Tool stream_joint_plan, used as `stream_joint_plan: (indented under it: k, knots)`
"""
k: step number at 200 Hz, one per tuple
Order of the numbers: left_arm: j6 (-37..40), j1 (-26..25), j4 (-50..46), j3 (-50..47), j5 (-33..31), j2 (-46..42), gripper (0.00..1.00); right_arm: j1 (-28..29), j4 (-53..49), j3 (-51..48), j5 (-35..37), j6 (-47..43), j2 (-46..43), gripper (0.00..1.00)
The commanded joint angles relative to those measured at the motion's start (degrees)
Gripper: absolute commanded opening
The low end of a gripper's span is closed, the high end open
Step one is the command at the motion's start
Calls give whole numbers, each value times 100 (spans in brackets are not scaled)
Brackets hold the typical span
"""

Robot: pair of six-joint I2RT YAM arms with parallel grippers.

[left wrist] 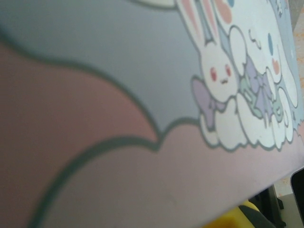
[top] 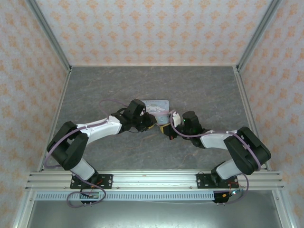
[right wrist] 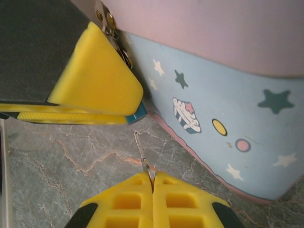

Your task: Unlock a padlock with a key

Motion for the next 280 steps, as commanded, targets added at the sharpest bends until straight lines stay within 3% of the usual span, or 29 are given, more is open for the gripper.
stream_joint_plan:
  k: [1,166,280]
  knots:
    - [-112,63,230,126,309,67,15,34,308,153,-187,65,90,0]
    - [-51,75,206,147,403,86,14,31,-262,36,103,-274,-74,0]
    - [-33,97,191,133,413,95,14,31,99,187,-15,-94,103,0]
